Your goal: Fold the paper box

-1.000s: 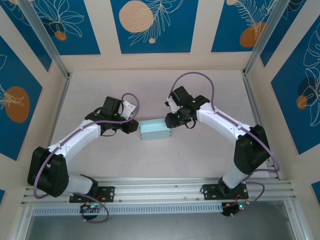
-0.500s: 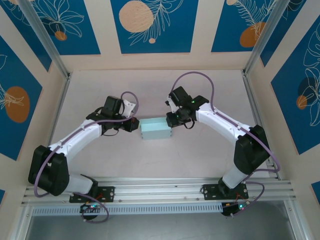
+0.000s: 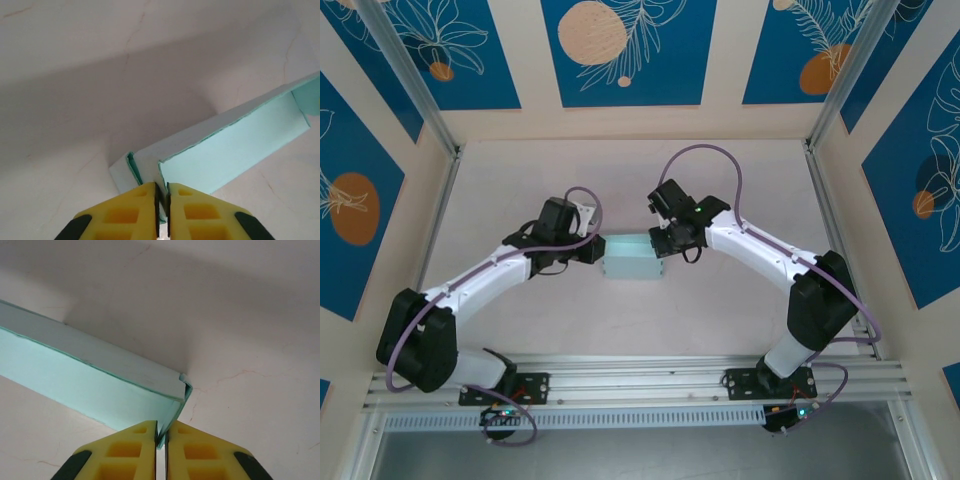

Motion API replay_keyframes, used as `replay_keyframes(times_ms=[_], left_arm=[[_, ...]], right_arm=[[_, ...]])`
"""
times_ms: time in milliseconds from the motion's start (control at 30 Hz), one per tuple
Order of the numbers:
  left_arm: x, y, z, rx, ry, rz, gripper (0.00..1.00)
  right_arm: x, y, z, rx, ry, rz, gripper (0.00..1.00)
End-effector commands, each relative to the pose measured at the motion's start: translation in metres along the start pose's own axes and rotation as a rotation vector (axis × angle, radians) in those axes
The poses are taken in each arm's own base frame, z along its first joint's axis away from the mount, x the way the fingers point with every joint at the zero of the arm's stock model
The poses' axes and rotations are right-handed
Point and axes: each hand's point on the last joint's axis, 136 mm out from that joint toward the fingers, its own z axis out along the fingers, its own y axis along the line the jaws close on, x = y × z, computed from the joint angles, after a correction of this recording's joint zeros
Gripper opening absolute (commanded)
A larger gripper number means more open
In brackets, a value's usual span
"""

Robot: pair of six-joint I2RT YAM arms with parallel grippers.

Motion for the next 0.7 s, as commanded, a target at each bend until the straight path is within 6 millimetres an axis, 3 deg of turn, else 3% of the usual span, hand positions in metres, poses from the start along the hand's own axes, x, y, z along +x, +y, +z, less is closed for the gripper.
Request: replay_keyframes(times_ms=[0,167,667], left_arm=[[0.001,-0.01,0.001,0.007,-0.031,-0.003,0.08],[0.005,-0.005,0.002,-0.023,-0.024,0.004,0.0],[0.017,0.011,0.004,-0.102,0.013,0.036,0.0]], right_arm=[[-0.008,0.018,0.0,-0.042,-0.031,-0.006,0.12],[-0.004,0.016,0.002,-0.036,-0.028,-0.004,0.09],[0.005,0.011,0.006,-0.025,-0.025,0.006,0.05]])
